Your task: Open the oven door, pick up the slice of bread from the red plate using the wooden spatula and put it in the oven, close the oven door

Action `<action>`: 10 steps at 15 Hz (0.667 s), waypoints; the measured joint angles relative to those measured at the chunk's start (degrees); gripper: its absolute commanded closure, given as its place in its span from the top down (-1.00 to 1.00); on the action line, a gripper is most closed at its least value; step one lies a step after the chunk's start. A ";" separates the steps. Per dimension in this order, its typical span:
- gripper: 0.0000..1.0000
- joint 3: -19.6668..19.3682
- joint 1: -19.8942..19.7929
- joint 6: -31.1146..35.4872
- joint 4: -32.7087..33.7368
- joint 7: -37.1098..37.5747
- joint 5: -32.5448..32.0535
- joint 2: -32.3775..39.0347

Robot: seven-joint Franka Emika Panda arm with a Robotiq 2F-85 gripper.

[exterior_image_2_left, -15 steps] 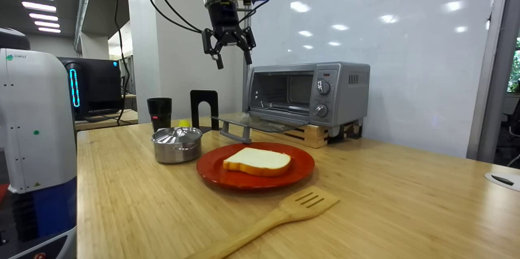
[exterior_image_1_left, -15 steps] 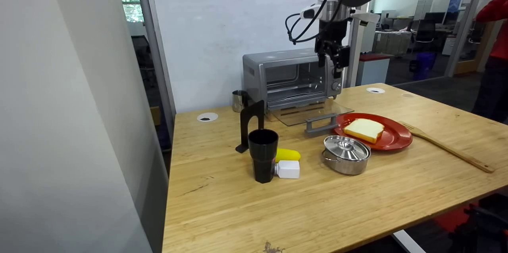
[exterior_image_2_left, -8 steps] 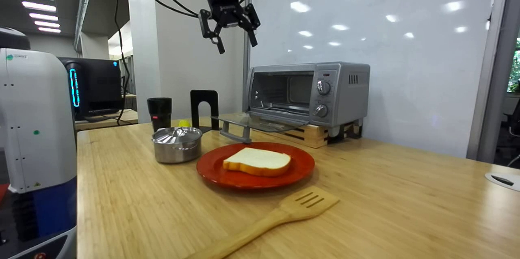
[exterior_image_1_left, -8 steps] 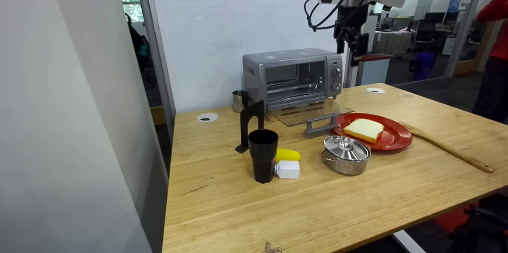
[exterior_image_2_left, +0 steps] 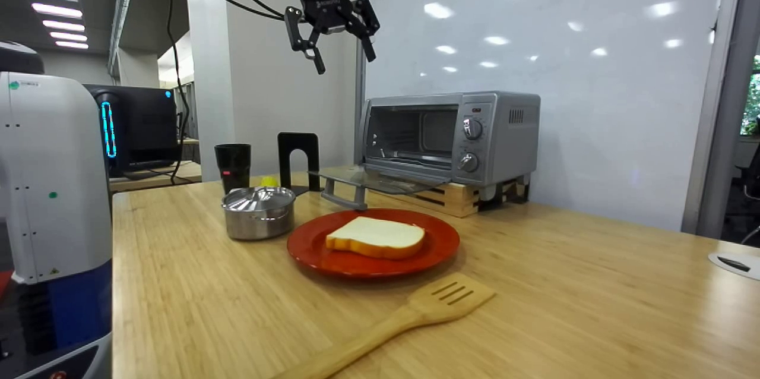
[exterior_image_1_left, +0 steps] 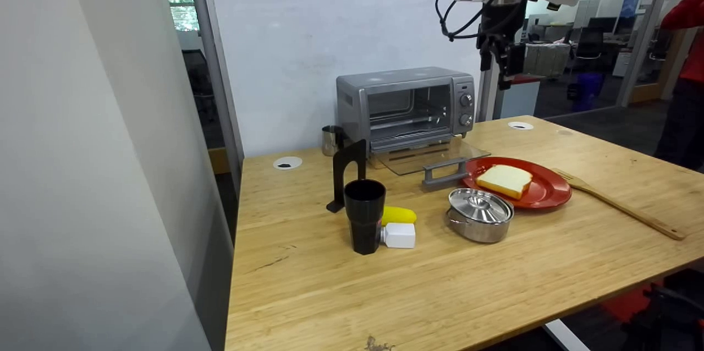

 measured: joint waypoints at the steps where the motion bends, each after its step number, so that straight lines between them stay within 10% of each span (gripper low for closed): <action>1: 1.00 0.00 0.04 0.03 0.00 0.01 0.05 0.00; 10: 1.00 -4.03 -0.93 4.51 -15.35 9.45 0.22 -8.35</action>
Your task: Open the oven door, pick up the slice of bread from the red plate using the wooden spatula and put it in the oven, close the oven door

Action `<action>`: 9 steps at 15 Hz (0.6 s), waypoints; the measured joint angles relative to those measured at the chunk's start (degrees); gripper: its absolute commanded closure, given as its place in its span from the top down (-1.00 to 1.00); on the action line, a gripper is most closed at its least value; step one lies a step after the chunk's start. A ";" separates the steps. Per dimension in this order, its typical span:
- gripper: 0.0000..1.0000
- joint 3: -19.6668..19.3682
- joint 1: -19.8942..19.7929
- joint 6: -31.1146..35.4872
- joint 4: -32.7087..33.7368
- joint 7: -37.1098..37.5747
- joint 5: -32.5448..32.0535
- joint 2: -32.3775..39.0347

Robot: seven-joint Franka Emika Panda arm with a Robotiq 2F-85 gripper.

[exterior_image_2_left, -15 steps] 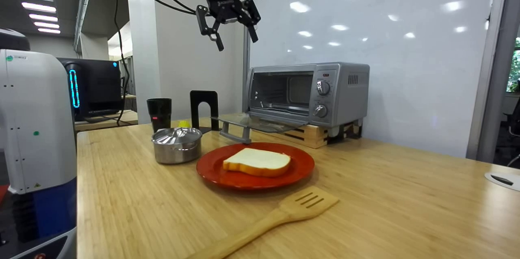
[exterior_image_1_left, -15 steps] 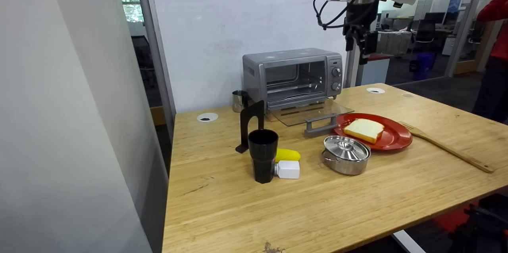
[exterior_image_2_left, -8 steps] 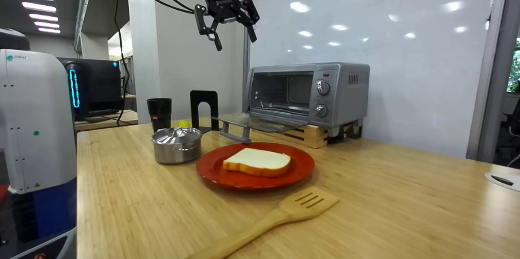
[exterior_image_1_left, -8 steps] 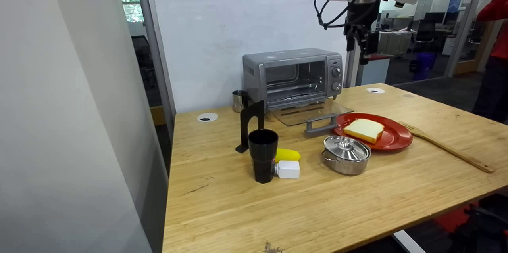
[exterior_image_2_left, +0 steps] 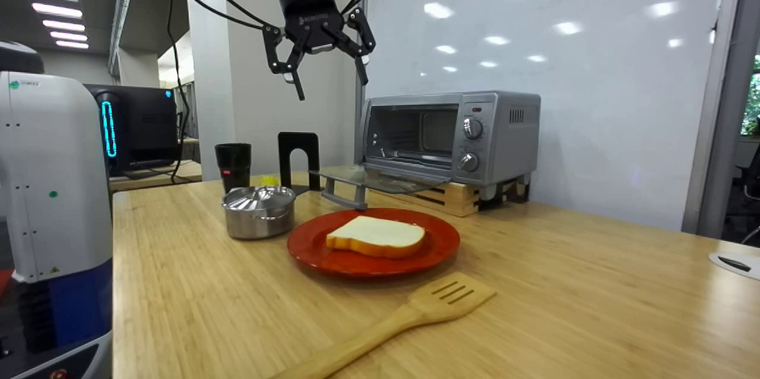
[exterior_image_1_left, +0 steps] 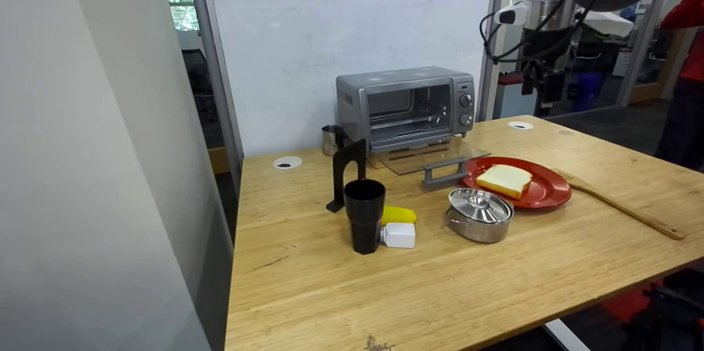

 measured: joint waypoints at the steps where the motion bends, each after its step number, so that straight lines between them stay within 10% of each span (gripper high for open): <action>1: 1.00 -1.07 -0.47 1.54 -2.61 1.41 -0.02 -1.31; 9: 1.00 -10.88 -7.89 14.23 -17.83 9.62 0.04 -8.15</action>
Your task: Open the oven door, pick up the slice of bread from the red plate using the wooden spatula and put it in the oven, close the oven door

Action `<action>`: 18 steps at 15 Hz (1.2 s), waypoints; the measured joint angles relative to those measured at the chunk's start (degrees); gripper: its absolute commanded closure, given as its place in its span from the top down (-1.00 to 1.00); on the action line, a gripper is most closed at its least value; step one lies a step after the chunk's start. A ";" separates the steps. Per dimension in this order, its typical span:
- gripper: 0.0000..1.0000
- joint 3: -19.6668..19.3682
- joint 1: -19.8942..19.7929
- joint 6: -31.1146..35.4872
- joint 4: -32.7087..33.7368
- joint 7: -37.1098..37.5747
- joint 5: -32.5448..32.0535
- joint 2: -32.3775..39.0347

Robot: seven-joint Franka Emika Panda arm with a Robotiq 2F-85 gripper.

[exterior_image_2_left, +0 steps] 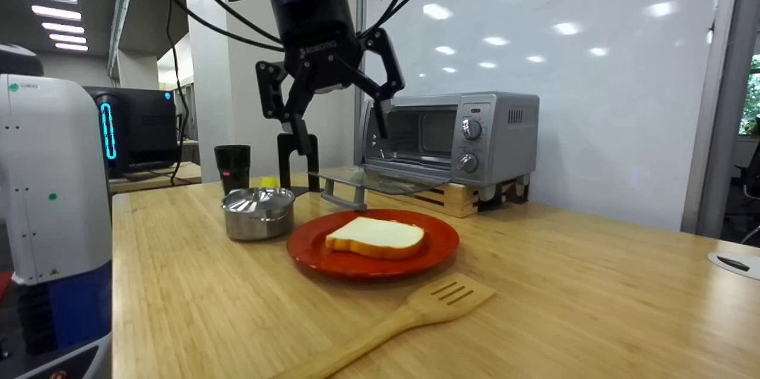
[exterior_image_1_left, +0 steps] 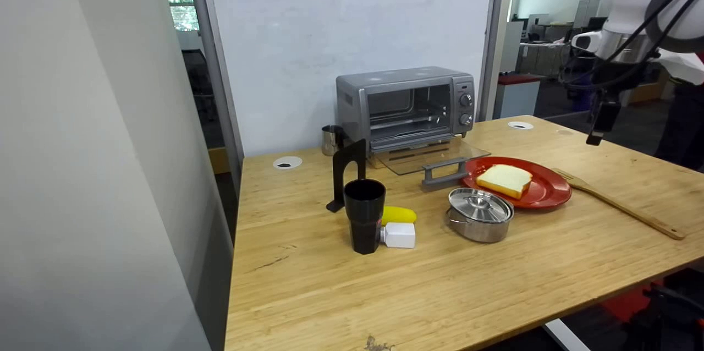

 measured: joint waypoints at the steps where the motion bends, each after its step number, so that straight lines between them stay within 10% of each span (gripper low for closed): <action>1: 1.00 -0.94 -0.73 0.84 -0.88 0.55 0.20 -0.12; 18: 1.00 -4.87 -1.52 4.55 -2.80 5.21 8.94 3.63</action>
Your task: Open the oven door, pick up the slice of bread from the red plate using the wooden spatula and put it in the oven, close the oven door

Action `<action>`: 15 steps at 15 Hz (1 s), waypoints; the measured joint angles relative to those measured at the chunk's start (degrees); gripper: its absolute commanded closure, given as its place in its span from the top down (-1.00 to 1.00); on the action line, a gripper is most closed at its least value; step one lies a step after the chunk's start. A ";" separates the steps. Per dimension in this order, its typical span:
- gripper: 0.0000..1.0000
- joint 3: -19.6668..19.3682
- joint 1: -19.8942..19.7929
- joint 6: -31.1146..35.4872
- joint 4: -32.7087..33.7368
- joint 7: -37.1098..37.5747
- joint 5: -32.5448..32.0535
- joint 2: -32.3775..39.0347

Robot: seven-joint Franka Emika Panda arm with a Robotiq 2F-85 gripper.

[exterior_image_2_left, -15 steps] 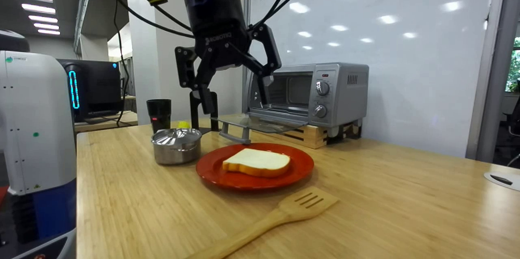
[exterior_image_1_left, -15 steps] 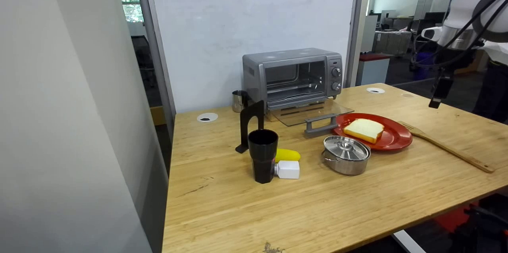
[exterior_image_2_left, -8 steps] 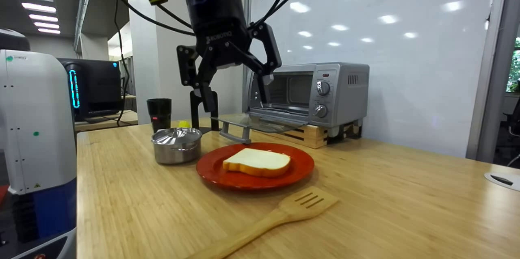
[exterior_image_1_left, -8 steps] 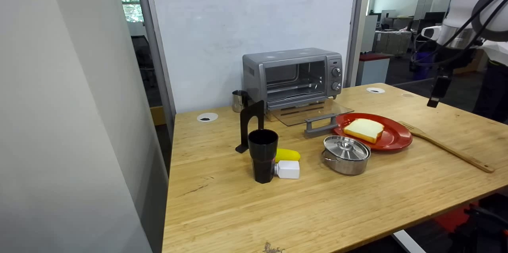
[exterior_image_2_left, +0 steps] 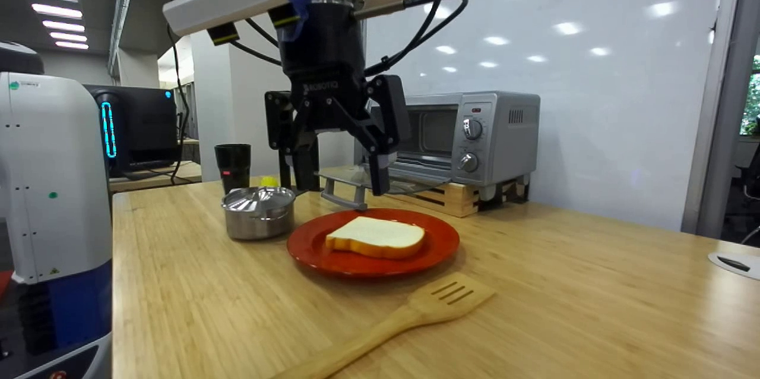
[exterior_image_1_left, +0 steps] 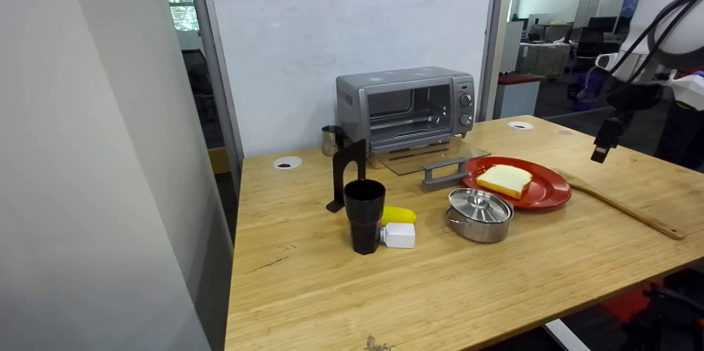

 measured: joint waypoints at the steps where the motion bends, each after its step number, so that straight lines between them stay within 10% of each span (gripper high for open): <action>1: 1.00 -0.59 -0.11 0.55 -0.09 0.00 0.86 0.78; 15: 1.00 -2.55 -3.63 4.05 -4.68 0.51 3.84 4.42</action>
